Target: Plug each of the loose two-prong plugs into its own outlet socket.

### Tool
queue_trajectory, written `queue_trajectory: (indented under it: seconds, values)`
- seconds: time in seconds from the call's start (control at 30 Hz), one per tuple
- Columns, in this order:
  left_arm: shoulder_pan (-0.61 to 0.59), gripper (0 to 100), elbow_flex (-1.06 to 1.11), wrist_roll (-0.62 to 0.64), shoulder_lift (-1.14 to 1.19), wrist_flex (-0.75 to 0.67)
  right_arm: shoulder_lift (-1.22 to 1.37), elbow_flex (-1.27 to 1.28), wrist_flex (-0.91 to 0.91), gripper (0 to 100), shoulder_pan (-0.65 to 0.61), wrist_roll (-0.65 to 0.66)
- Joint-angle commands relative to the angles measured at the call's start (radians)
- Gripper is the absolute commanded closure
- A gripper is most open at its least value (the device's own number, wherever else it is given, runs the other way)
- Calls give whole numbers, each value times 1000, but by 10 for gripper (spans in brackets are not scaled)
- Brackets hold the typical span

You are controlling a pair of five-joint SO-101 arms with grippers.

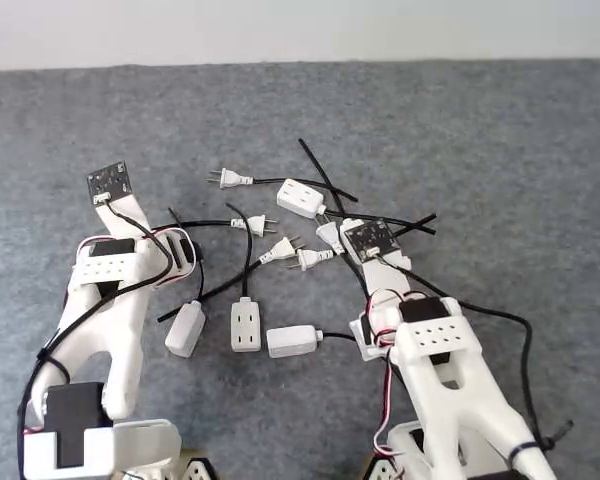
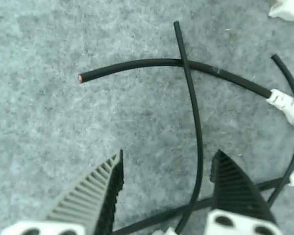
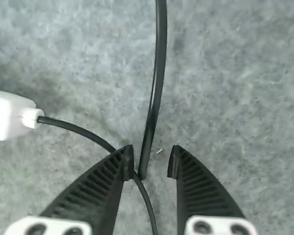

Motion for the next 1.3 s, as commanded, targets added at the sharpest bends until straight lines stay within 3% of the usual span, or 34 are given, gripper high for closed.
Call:
queue_trajectory:
  seconds: [0.0, 0.4, 0.6, 0.87, 1.0, 1.27]
  values:
    - [-5, 735, -45, -8, -3, -20, -16, 0, -28, 870, 12, 12]
    - [-5, 735, -45, -8, -2, -21, 113, -68, -41, 871, 12, 11]
    - [-5, 735, -45, -8, -2, -21, 119, -71, -44, 980, 12, 15]
    - [-5, 735, -45, -8, -2, -21, 117, -84, -27, 988, 16, 17]
    - [-5, 735, -45, -8, -2, -21, 85, -206, 96, 988, 94, 35]
    - [-8, 735, -45, -8, -2, -21, -90, -585, 582, 988, 150, 187]
